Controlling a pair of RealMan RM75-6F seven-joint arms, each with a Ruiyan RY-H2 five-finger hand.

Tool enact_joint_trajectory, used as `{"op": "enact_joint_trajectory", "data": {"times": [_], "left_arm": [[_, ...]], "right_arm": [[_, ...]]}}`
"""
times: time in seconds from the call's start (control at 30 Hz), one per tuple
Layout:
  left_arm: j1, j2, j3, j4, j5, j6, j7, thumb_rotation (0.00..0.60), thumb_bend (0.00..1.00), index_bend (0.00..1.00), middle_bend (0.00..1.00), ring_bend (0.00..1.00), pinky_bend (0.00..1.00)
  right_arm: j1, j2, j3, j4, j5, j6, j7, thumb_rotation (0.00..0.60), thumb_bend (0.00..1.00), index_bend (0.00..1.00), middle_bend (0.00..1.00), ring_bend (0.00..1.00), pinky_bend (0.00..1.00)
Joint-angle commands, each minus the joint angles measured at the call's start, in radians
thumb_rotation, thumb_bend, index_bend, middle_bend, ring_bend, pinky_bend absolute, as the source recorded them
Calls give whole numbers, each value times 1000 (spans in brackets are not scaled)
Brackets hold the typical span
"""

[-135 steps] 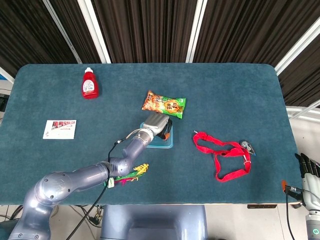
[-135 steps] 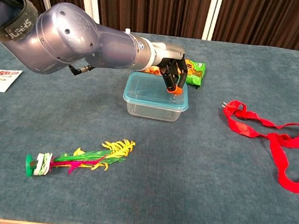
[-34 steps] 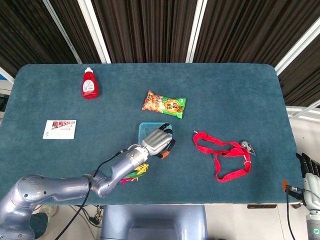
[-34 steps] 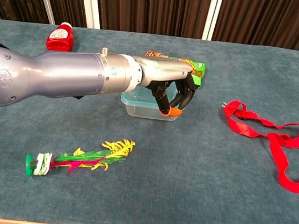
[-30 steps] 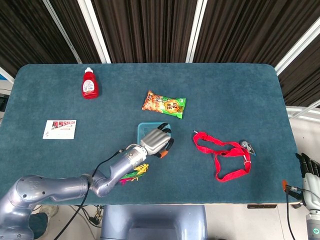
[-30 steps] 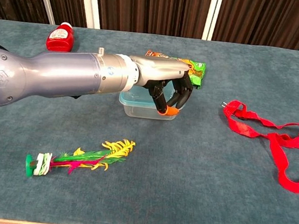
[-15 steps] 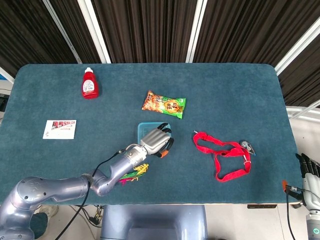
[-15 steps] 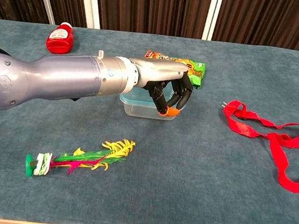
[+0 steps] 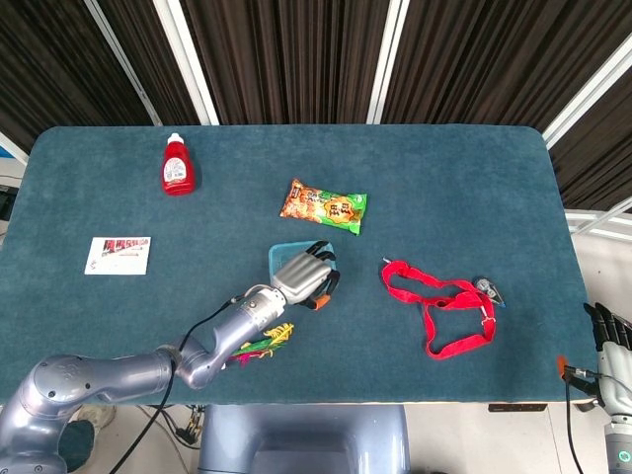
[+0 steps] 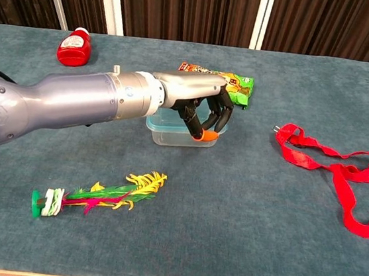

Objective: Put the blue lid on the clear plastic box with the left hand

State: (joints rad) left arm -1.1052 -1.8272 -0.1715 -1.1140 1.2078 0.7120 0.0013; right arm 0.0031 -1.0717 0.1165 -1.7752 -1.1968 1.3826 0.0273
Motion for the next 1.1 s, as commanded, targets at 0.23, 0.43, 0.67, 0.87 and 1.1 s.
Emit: {"op": "enact_joint_trajectory", "data": {"times": [0.23,0.43,0.67,0.87,1.1], "left_arm": [[18,-19,13,41,49,20,-23,600,493,698,637,168,0],[22,-30,14,60,70,20,-32,600,493,698,638,168,0],[31,-42,13,83,71,17,-29,600,493,698,638,168,0],[33,-49,11,103,72,6,-24,600,493,698,639,168,0],[42,-54,13,117,74,3,-24,600,493,699,639,168,0]], "right_arm": [[0,0,0,0,-1,1,0,600,392,80,39,22,0],[0,0,1,0,0,2,1,600,392,80,39,23,0],[-1,0,1,1,-2,3,1,600,392,80,39,23,0],[-1,1,1,0,-2,4,3,600,392,79,39,23,0],[-1,1,1,1,-3,3,3,600,393,79,39,23,0]]}}
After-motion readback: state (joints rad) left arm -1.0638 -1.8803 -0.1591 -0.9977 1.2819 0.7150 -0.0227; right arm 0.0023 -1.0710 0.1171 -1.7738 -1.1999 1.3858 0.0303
